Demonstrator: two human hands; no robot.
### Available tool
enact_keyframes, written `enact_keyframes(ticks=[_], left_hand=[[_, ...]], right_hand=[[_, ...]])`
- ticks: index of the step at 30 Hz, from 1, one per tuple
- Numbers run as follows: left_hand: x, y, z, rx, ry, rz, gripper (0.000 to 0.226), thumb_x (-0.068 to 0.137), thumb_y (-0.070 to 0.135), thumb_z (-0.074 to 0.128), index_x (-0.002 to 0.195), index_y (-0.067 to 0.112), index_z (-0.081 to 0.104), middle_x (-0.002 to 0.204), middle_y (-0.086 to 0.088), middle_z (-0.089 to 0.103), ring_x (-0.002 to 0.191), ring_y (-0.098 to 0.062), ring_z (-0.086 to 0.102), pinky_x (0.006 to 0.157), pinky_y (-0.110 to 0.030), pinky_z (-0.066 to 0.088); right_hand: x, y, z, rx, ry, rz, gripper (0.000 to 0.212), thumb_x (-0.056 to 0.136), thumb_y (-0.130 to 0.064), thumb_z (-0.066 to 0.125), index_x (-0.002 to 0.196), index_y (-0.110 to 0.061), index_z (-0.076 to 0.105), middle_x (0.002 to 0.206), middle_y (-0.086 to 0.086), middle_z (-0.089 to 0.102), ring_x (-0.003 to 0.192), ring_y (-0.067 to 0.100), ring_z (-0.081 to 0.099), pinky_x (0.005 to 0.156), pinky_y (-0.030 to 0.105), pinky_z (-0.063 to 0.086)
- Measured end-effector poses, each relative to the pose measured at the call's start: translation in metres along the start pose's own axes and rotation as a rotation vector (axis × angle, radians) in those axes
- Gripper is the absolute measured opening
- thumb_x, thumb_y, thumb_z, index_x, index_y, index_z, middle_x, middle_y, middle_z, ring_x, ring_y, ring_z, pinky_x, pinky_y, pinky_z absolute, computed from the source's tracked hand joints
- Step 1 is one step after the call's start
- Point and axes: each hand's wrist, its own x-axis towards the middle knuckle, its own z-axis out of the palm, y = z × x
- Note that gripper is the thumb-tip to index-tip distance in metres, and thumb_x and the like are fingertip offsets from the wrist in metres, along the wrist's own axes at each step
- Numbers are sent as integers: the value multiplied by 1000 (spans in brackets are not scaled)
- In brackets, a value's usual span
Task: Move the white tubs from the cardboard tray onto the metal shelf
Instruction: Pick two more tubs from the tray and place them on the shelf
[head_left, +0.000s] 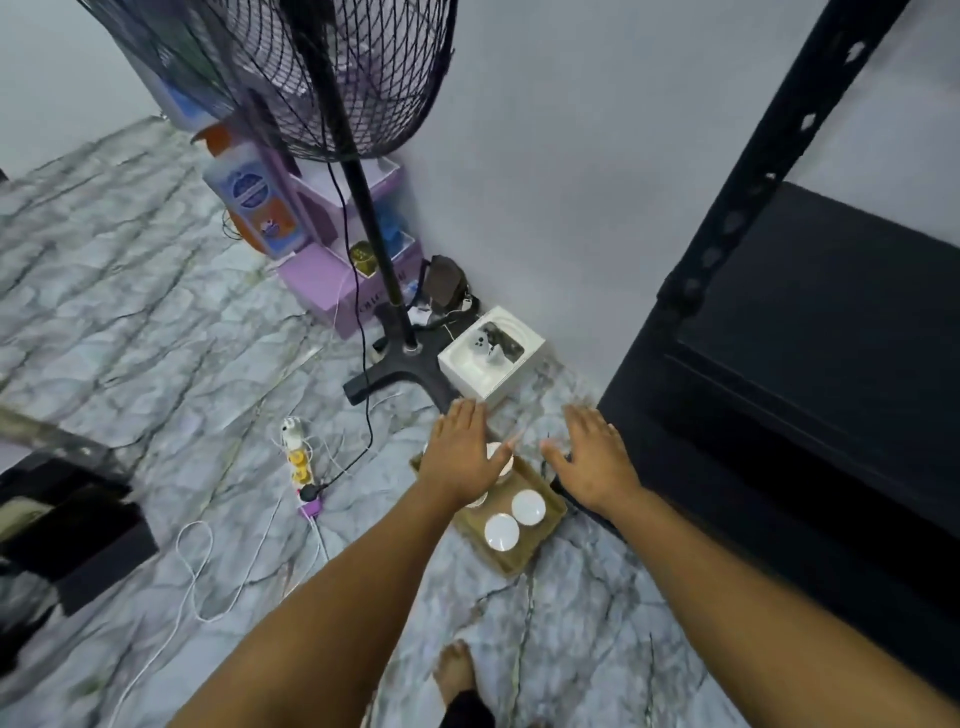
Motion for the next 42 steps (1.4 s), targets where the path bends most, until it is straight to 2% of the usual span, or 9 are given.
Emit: enact_keyframes(ticks=[8,15,20,30,32,35,39,42], left_hand=[[55,-63,116,20,71,-12,69,94,54,37,149,16,23,157,-5,20,146,-24,10,118,-41,12],[104,-126,246,32,60,-90,72,94,60,31,151,19,14,160,-2,10,147,-22,7,118,-38,6],[136,-165,318,32,76,-82,72,94,60,31,151,22,11,160,0,7,147,-20,5,118,-39,7],[182,-229,439,-30,133,-22,72,94,60,31,151,22,10,160,1,6,147,-18,3,120,-39,11],[184,-238,460,-47,149,-10,74,92,62,33,151,23,12,160,2,7,147,-17,3,119,-39,11],[186,-249,485,-96,203,7,82,86,67,43,150,24,15,160,2,9,146,-17,6,117,-37,14],[188,-256,508,-222,329,21,84,81,65,54,147,29,18,159,7,3,146,-15,6,115,-35,19],[183,-258,521,-294,420,47,85,76,64,59,144,28,22,155,5,14,141,-14,16,111,-30,24]], right_hand=[[79,45,119,-33,-1,-83,68,92,-55,34,148,-18,18,156,7,19,145,25,12,118,45,11],[144,92,256,-54,-1,-132,70,93,-58,34,149,-19,17,158,5,16,146,23,8,118,42,8],[188,119,344,-100,27,-168,69,93,-58,35,148,-20,16,157,6,16,146,25,8,117,43,6],[255,166,462,-65,98,-240,80,85,-66,39,148,-23,14,158,3,14,145,23,11,116,42,5],[265,174,479,-2,119,-250,86,80,-69,43,148,-24,15,157,3,15,144,21,14,116,45,10],[278,183,499,198,135,-207,99,68,-73,54,145,-27,14,155,0,19,141,20,22,112,47,29],[287,192,515,495,144,-127,99,61,-60,77,140,-33,24,143,-6,35,130,14,36,106,44,40],[291,195,522,660,115,-113,98,58,-54,83,137,-37,28,134,-10,45,124,11,43,103,42,43]])
